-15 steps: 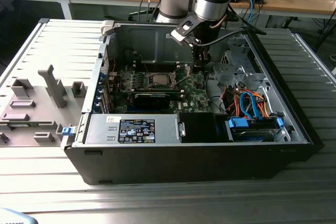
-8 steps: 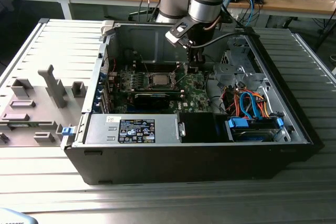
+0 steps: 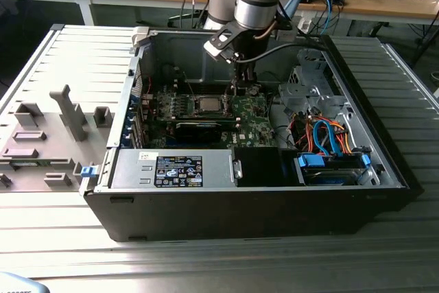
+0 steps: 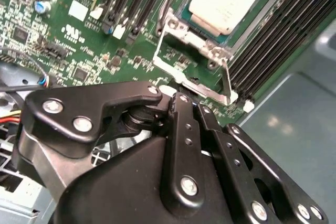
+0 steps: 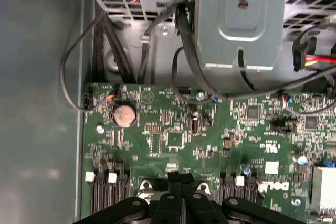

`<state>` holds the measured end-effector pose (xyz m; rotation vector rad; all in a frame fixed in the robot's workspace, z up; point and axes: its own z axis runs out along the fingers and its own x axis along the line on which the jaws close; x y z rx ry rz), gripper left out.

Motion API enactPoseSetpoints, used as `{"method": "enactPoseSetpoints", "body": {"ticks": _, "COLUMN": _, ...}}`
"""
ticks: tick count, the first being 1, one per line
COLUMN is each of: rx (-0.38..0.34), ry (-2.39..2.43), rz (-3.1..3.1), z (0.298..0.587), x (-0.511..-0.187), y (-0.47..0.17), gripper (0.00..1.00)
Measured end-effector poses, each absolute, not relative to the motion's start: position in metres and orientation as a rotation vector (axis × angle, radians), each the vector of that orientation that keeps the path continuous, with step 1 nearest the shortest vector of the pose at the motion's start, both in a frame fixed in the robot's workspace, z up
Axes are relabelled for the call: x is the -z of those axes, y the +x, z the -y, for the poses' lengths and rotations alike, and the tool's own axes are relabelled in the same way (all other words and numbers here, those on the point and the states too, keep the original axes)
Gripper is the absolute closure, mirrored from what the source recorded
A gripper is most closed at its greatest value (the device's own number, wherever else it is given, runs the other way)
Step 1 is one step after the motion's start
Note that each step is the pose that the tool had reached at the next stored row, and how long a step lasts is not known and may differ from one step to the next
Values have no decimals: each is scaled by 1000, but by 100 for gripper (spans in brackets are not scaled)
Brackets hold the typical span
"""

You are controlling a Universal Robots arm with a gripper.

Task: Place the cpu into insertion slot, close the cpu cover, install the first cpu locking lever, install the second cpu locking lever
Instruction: 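Close the cpu cover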

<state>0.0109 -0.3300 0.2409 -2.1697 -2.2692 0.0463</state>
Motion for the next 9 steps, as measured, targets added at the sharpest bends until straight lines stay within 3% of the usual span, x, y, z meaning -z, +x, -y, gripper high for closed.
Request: {"method": "enactPoseSetpoints", "body": {"ticks": 9, "rx": -46, "ry": -2170, "rz": 2269, "z": 330, "x": -240, "y": -1, "gripper": 89}}
